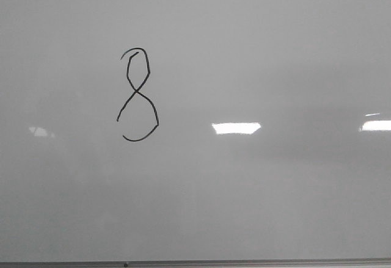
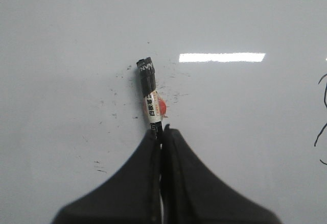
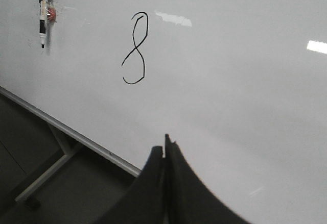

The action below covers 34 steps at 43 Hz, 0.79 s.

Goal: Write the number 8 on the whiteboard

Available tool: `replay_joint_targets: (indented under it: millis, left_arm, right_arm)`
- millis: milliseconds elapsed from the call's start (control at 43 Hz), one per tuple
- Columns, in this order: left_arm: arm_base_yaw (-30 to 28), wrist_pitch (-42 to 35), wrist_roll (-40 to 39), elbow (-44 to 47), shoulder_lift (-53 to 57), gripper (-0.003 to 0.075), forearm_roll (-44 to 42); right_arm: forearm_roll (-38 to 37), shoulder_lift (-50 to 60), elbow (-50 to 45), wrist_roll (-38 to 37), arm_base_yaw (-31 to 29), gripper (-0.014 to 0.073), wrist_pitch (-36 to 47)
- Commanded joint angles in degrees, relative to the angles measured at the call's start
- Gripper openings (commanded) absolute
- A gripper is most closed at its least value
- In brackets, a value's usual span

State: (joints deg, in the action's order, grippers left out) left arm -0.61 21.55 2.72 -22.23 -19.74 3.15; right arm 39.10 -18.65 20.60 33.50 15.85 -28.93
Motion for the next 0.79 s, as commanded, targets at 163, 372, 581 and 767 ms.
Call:
replay_joint_targets:
  millis: [163, 372, 581, 767]
  left_arm:
    - [0.1, -4.4, -0.6, -1.5, -0.2, -0.0021, 0.4]
    - [0.1, -4.4, -0.6, -1.5, -0.2, -0.002, 0.4]
    - [0.1, -4.4, -0.6, -1.5, -0.2, -0.0021, 0.4]
    - [0.1, -4.5, -0.6, -0.5, 1.5, -0.0021, 0.3]
  right_arm:
    - [0.9, -0.4, 1.5, 0.3, -0.3, -0.0069, 3.5]
    - [0.9, -0.4, 1.5, 0.3, -0.3, -0.0069, 3.5]
    - [0.9, -0.4, 1.5, 0.3, -0.3, -0.0069, 3.5]
    - [0.9, -0.4, 1.5, 0.3, -0.3, -0.0069, 3.5]
